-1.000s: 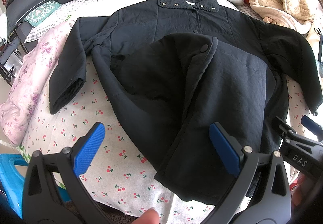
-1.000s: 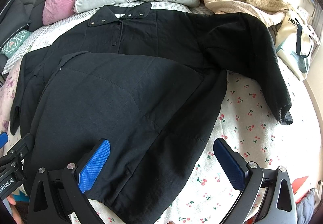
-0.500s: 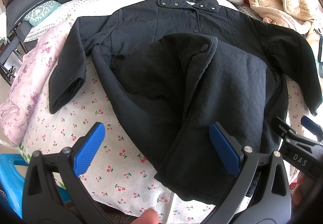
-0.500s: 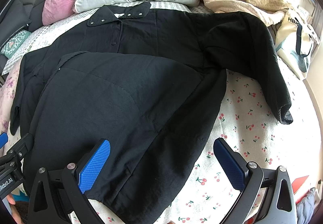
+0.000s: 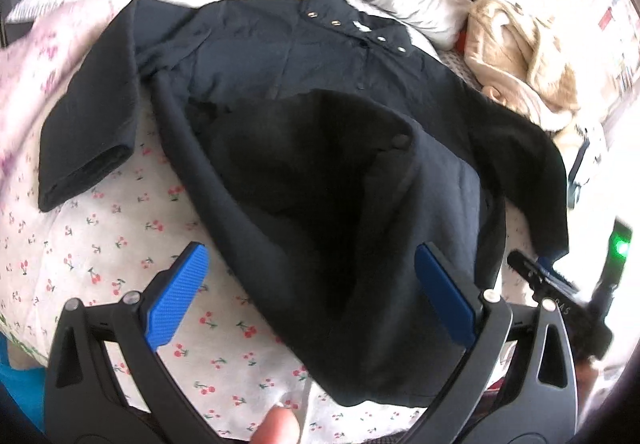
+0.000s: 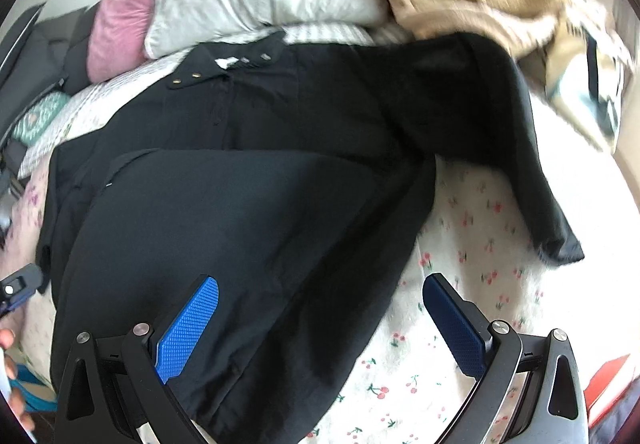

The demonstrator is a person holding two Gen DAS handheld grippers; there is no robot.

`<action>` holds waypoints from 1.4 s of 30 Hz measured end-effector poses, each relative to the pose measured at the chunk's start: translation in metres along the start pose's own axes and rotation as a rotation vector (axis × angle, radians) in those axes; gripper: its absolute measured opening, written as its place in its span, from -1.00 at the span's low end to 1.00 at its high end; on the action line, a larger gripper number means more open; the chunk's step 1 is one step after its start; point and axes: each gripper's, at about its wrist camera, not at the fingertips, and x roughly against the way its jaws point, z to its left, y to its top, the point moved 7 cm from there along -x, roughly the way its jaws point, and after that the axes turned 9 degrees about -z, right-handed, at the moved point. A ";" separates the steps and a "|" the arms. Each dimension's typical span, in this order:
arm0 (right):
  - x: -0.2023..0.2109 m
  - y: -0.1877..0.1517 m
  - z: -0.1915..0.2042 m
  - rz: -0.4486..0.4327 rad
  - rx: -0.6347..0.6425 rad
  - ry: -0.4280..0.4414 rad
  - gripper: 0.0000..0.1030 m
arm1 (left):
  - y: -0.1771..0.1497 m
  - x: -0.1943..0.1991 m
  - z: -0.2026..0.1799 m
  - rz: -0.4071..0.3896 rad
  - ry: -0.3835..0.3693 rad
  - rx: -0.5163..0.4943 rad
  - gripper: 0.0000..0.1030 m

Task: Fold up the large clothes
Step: 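Grasp the folded-over front panel with both grippers and lift it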

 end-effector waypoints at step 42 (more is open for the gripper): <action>0.043 -0.035 -0.093 0.206 -0.152 0.123 -0.77 | -0.021 0.065 0.124 0.087 0.174 0.009 -0.79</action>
